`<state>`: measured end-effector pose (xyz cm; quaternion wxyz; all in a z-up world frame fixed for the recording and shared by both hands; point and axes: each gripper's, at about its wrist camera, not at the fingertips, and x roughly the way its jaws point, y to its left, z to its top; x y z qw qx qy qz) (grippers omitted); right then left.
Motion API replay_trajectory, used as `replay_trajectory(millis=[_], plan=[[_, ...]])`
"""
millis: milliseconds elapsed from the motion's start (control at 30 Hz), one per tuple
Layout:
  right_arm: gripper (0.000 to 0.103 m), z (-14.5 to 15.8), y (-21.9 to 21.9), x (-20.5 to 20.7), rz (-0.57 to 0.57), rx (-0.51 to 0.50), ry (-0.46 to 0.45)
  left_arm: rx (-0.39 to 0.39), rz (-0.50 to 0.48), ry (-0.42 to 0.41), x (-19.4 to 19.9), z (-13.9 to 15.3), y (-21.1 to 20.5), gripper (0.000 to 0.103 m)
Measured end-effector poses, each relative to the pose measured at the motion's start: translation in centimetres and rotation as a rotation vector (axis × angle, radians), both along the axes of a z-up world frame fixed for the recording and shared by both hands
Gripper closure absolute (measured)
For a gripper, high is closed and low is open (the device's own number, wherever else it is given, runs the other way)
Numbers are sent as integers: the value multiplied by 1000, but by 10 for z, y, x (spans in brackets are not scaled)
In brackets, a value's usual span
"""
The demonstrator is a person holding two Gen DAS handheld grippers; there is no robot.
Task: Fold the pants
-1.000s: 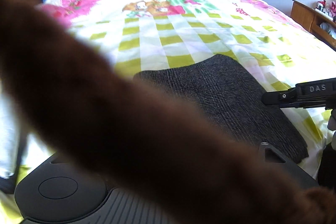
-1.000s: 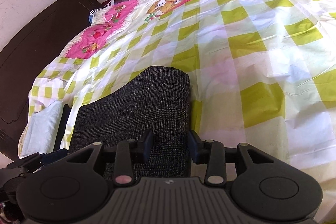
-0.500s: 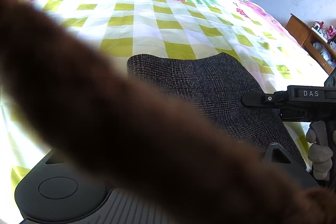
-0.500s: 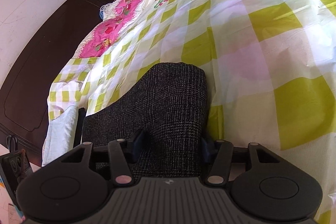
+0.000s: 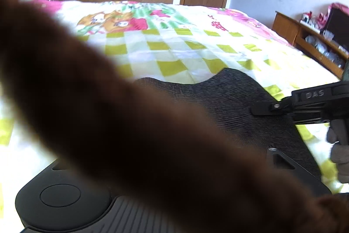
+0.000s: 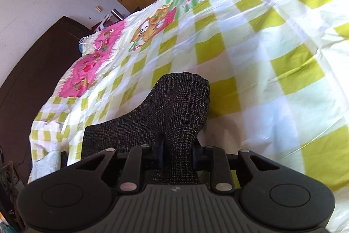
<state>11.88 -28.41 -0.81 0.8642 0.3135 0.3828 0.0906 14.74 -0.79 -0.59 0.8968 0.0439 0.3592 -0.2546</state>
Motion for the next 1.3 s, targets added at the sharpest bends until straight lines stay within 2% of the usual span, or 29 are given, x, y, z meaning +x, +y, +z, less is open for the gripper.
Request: replay_trajectory(millis=[67,133,200,333,433,567,767,900,967,1033,1167,1300], plan=[[56,0,-6,4,-31,-38,27,36,-15,-17,4,-4,-11,29],[56,5,-9,-1,-53,-100,20,69,-16,-43,-4,-1,-14,28],[55,14,-5,-12,-83,-137,-15,102,-9,-73,-16,3,-9,28],[55,38,18,-39,-105,-285,-136,191,65,-123,-29,13,5,27],[55,50,41,-54,-31,-271,-189,189,111,-171,-33,28,10,28],[55,51,69,-53,38,-308,-187,226,148,-242,-19,42,0,28],[55,39,84,-32,89,-324,-167,193,189,-211,18,30,-9,28],[55,17,101,-11,171,-292,-135,269,165,-186,38,3,-18,25],[54,6,110,-2,185,-311,-134,302,158,-196,45,-6,-21,22],[54,3,117,7,190,-333,-138,306,152,-199,51,-7,-23,22],[55,6,116,21,182,-312,-109,303,166,-191,58,-5,-27,22],[56,21,107,3,142,-267,-121,263,183,-210,40,15,-19,22]])
